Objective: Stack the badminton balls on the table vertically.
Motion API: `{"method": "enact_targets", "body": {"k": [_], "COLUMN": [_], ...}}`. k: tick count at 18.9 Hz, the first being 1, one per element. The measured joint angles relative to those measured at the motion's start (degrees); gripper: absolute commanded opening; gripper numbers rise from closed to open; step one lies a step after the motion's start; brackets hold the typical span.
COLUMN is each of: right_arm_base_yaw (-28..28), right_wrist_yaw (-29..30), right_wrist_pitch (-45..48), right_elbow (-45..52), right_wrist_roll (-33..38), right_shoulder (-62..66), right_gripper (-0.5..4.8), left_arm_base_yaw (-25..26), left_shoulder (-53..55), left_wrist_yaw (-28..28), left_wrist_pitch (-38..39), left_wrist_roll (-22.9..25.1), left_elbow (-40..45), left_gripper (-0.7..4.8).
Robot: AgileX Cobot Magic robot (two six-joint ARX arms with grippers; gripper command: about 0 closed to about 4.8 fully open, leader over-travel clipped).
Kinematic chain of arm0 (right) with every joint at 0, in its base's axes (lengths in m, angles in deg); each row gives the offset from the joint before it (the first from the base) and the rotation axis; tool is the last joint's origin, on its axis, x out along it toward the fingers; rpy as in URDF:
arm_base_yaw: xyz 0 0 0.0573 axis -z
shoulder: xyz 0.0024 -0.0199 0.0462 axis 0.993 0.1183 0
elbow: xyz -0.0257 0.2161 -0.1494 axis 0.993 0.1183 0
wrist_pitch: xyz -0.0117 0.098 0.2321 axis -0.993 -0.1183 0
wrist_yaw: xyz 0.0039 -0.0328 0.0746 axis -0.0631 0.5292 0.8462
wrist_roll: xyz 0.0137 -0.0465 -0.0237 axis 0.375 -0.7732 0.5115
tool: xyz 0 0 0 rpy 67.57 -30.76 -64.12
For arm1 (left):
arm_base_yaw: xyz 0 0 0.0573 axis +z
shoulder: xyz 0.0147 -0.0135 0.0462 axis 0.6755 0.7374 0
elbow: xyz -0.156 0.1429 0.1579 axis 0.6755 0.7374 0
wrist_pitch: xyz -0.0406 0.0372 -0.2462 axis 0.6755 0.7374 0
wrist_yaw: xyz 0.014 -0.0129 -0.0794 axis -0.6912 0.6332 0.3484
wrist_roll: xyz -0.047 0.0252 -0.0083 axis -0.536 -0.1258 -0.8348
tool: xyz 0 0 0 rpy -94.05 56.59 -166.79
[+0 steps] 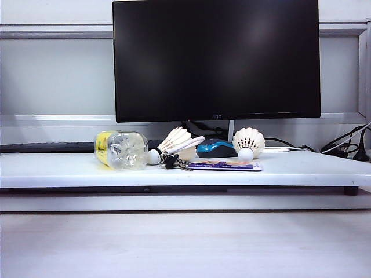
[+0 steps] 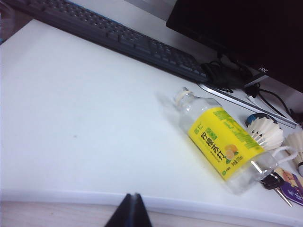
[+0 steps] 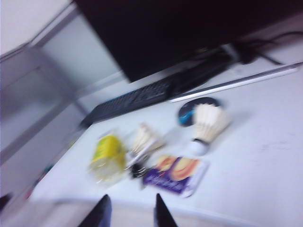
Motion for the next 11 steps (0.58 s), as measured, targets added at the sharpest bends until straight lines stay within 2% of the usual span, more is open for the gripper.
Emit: {"method": "enact_targets", "body": {"k": [2,3,6,8,9,11], "right_arm_base_yaw": [0.0,-0.1,-3.0,-5.8,-8.2,-14.7], "right_wrist_yaw": [3.4,5.7,5.7,0.7,-3.3,-13.6], "right_wrist_pitch": [-7.1,-13.2,-24.1,-32.8,-38.6,-43.8], "right_elbow": [-5.6,-10.9,-23.0,-31.8,-36.8,-45.8], "right_wrist_roll": [-3.4,-8.3,-21.7,-31.4,-35.5,-40.2], "right_shoulder": [7.8,16.5,31.7,42.4,47.6,57.1], "right_gripper": [1.26,1.26,1.26,1.26,1.26,1.26], "left_arm_base_yaw": [0.0,0.0,0.0,0.0,0.0,0.0], "left_shoulder": [0.0,0.0,0.0,0.0,0.0,0.0], "left_wrist_yaw": [0.0,0.0,0.1,1.7,2.3,2.5], "left_wrist_pitch": [0.0,0.0,0.0,0.3,0.9,2.1], "left_wrist_roll": [-0.4,-0.9,-1.0,-0.9,-1.0,-0.7], "left_elbow": [0.0,0.0,0.0,0.0,0.0,0.0], "left_gripper": [-0.05,-0.05,-0.05,-0.05,-0.05,-0.05]}}
